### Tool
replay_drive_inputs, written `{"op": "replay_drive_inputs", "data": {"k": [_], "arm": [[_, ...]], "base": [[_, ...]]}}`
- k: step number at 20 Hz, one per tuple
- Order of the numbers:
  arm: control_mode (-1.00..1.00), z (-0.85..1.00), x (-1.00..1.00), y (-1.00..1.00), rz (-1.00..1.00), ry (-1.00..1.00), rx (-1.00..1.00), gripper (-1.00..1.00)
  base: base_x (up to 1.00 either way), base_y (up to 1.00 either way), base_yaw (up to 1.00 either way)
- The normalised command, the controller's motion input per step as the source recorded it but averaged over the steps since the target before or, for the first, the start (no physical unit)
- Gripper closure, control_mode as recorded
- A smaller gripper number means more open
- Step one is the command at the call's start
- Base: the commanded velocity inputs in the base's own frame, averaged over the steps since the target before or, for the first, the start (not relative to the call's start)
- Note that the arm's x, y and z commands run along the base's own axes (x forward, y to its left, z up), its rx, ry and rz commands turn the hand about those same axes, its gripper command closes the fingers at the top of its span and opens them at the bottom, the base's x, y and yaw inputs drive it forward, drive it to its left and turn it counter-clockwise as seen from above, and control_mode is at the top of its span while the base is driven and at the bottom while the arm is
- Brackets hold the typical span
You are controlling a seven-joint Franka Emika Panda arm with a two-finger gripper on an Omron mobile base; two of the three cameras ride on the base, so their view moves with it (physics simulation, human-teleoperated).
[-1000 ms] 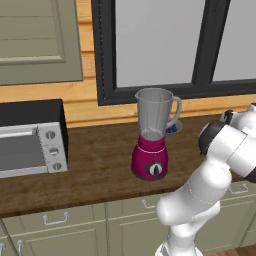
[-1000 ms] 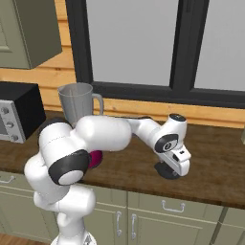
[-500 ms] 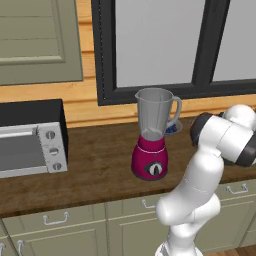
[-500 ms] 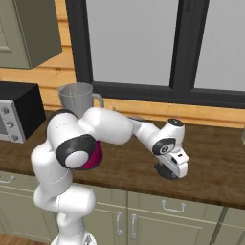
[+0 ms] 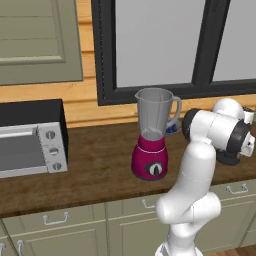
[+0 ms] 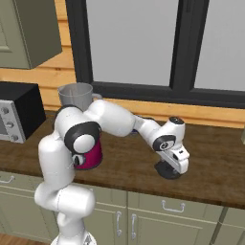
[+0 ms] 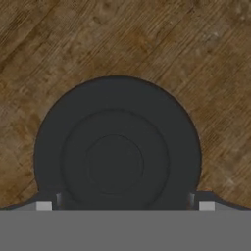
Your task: Close the lid blender by securely placing the lid on top.
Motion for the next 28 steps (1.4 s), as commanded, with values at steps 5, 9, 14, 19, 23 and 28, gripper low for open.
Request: {"op": "replay_drive_inputs", "data": {"k": [5, 9, 14, 19, 23, 28], "arm": [[-1.00, -0.34, 0.00, -0.23, 0.00, 0.00, 0.00, -1.00], [-1.00, -0.10, 0.10, 0.00, 0.00, 0.00, 0.00, -1.00], [-1.00, 0.00, 0.19, 0.00, 0.00, 0.00, 0.00, -1.00], [-1.00, 0.00, 0.20, 0.00, 0.00, 0.00, 0.00, -1.00], [-1.00, -0.03, 0.09, 0.00, 0.00, 0.00, 0.00, -1.00], [-1.00, -0.36, 0.00, 0.00, 0.00, 0.00, -0.05, 1.00]], "base": [[0.00, 0.00, 0.00], [0.00, 0.00, 0.00], [0.00, 0.00, 0.00], [0.00, 0.00, 0.00], [0.00, 0.00, 0.00], [0.00, 0.00, 0.00]]}}
